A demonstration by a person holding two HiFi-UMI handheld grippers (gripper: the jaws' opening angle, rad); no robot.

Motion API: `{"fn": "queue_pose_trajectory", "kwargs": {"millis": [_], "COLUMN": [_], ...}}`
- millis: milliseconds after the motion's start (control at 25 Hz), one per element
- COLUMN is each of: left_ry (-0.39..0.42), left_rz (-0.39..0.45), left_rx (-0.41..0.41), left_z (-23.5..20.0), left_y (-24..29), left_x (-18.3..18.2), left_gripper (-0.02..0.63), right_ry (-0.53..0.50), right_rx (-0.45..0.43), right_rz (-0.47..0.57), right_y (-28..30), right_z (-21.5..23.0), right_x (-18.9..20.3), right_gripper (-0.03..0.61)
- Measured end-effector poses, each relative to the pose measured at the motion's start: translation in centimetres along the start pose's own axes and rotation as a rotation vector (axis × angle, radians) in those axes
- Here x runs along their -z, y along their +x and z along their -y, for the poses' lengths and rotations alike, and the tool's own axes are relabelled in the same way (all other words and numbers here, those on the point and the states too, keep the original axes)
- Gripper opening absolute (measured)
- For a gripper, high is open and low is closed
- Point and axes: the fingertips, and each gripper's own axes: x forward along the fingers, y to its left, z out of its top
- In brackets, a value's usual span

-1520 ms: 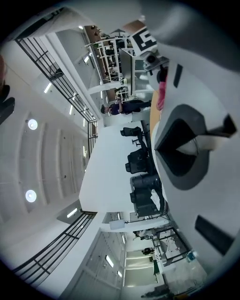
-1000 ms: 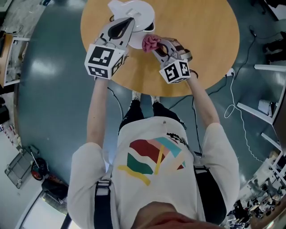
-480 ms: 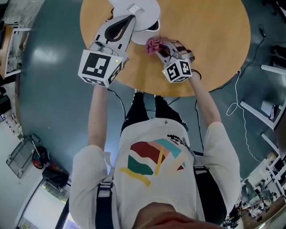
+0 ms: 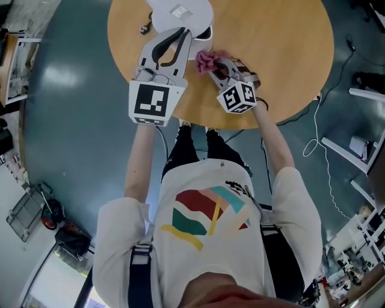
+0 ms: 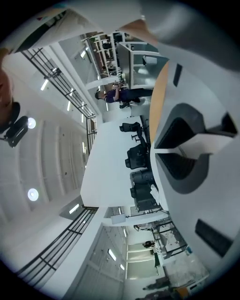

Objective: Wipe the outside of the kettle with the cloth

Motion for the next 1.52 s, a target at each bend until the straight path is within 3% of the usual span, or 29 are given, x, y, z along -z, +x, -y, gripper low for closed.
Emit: {"fn": "queue_pose_trajectory", "kwargs": {"millis": [120,280,640,920,1080,1320,1520], "left_ry": [0.085,0.217,0.368,0.357,0.323,0.273,0.302], "left_rz": [-0.036,-0.117,-0.281,-0.306,-0.304,-0.304,-0.322], "left_rx": [0.037,0.059,0.048,0.073,0.134,0.147,0.146], "left_z": [1.1,2.8,5.1,5.6,4.9,3.6,1.7], "left_y": [1.6,2.4,3.9,3.8,2.9,0.3,-2.3], "left_x": [-1.0,-1.6,-0.1,0.1,0.1,0.7,1.5], "left_gripper": [0.117,0.117,0.115,0.115,0.114,0.084,0.084], "right_ry": [0.037,0.087,0.126,0.135,0.133,0.125,0.146], "right_rx": [0.022,0.058,0.113,0.119,0.111,0.104,0.120], "right_rz": [-0.003,-0.014,-0.026,-0.034,-0.029,-0.001,0.033], "right_y": [-0.6,-2.8,-6.4,-7.2,-6.6,-6.4,-5.5], "right_z": [2.2,2.9,3.6,3.5,3.6,3.9,4.4], "right_x": [-0.1,0.4,0.8,1.0,0.3,-1.0,-3.4], "right_gripper": [0.044,0.044,0.044,0.044,0.044,0.044,0.044]}}
